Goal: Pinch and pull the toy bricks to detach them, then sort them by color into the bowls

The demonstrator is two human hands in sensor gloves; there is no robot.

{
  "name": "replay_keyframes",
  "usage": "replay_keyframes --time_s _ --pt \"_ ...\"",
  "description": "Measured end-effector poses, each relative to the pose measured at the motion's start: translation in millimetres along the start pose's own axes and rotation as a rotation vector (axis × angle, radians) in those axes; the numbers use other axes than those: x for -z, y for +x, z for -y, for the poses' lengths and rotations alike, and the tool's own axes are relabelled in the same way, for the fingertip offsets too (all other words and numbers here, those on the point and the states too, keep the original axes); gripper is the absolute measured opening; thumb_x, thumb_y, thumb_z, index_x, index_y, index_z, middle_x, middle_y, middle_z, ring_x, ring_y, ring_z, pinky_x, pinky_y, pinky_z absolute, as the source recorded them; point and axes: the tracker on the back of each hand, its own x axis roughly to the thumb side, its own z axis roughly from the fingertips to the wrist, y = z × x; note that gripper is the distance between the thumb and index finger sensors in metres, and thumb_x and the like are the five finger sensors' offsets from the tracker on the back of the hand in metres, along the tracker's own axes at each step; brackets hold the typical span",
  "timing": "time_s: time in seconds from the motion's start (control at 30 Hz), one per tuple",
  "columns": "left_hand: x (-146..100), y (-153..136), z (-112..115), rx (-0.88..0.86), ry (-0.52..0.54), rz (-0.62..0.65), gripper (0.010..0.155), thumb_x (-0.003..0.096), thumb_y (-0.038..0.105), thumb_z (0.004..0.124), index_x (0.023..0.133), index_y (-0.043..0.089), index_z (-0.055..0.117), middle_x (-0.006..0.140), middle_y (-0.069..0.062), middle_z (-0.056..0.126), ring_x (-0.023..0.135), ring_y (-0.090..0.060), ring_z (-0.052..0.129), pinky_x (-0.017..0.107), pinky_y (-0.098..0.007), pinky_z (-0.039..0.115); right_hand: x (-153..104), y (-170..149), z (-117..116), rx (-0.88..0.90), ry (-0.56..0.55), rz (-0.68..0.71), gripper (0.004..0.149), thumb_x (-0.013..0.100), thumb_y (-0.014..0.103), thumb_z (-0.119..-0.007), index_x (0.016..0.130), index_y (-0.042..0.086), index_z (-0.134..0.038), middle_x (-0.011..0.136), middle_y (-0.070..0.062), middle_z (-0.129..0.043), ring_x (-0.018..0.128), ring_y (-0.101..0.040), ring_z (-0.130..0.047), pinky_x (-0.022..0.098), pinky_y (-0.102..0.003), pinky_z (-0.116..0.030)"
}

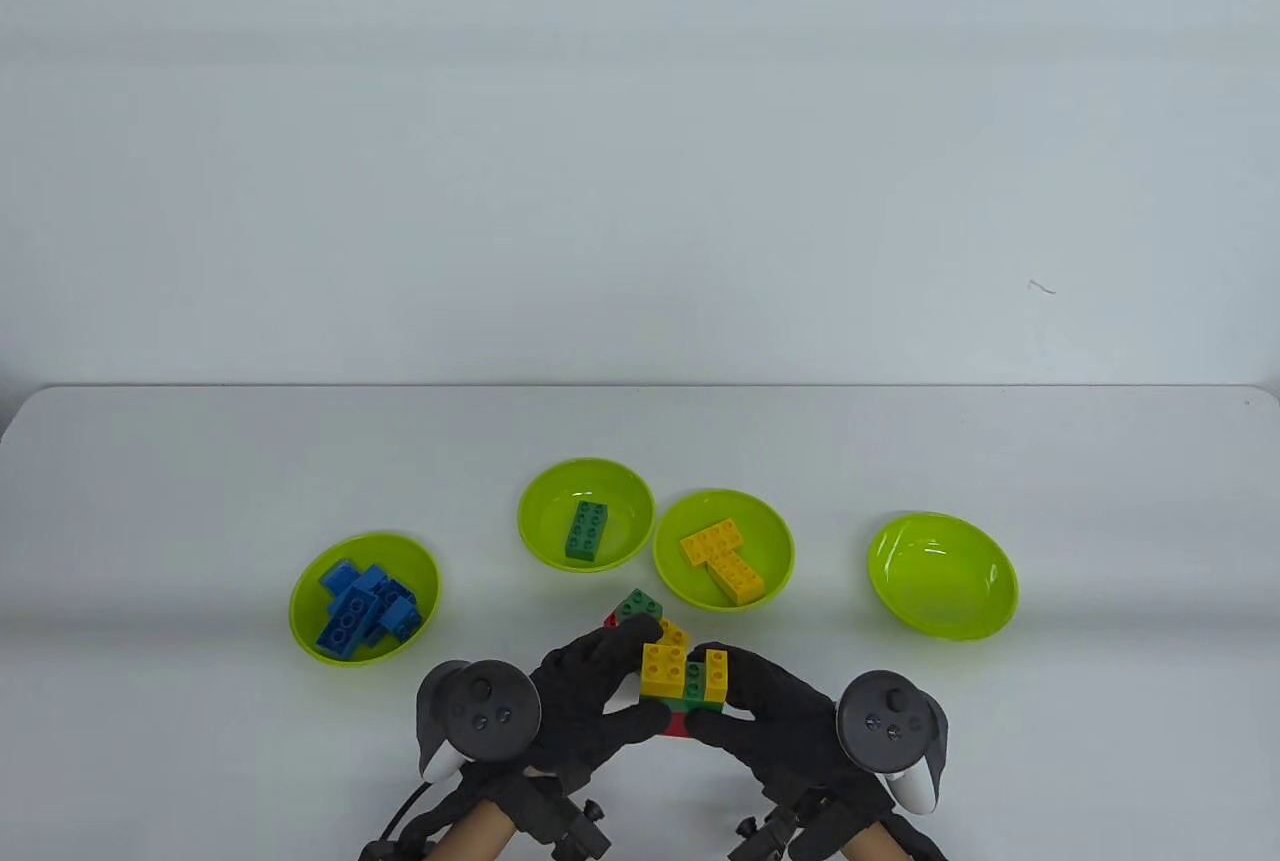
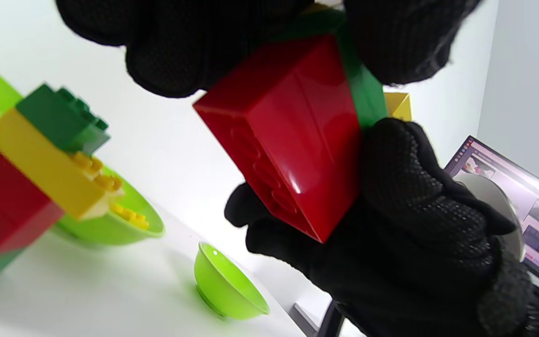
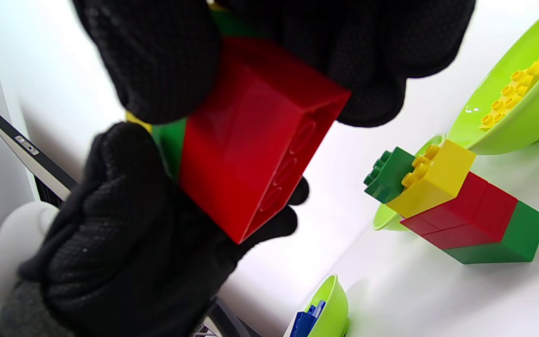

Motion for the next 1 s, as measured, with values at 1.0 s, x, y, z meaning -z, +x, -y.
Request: replay_keyframes --time_s 1.0 --pt "-1.3 10.6 12.1 0.127 0.034 0.050 0.067 0.0455 0.041 0.073 0.094 -0.004 0.070 0.082 -0.030 0.085 0.070 -0.044 0.089 0.057 -0.059 0.068 -1.9 20.5 13.5 -0.165 -0.034 0.069 0.061 0.044 0.040 -0.081 0.093 0.004 -0.076 0.085 -0.020 -0.089 0.073 -0.040 -0.091 0.063 -0.055 -0.068"
